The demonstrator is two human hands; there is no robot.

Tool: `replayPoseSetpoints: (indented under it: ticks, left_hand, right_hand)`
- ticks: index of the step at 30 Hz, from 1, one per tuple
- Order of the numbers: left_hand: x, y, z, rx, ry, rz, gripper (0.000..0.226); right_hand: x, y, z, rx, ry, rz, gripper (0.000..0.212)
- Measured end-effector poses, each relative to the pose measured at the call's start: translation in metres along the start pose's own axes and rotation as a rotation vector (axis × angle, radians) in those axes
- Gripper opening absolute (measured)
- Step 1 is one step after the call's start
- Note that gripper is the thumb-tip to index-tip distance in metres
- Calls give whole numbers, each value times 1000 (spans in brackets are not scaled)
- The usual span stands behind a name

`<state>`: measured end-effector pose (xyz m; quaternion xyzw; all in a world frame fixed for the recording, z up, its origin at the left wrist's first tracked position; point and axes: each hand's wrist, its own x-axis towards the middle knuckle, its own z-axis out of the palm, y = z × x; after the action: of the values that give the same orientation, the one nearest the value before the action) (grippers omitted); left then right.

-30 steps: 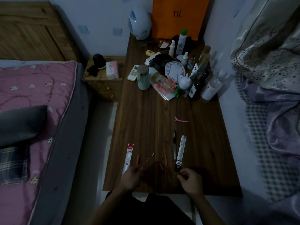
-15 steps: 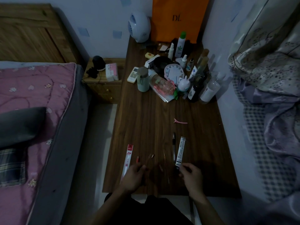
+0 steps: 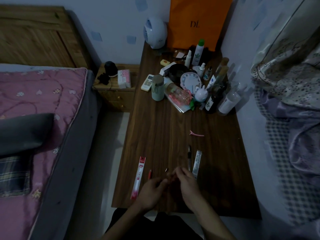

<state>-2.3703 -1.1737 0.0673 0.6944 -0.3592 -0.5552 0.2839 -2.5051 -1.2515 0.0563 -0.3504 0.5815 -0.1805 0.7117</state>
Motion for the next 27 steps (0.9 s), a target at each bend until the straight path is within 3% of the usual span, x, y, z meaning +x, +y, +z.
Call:
replayPoseSetpoints:
  ticks: [4, 8, 12, 15, 21, 27]
  left_hand:
    - [15, -26, -9, 195, 141, -63, 21]
    - [31, -49, -14, 439, 299, -132, 25]
    - [38, -54, -11, 518, 318, -151, 41]
    - [41, -55, -9, 532, 312, -156, 41]
    - [42, -49, -13, 521, 279, -204, 16]
    - [24, -23, -10, 216, 183, -25, 17]
  right_hand:
    - [7, -11, -11, 335, 129, 30, 32]
    - [8, -18, -16, 338, 193, 99, 33]
    - [5, -24, -17, 399, 171, 114, 37]
    - [3, -26, -16, 420, 130, 67, 37]
    - [3, -30, -17, 448, 142, 44, 33]
    - [-4, -45, -15, 642, 103, 69, 31]
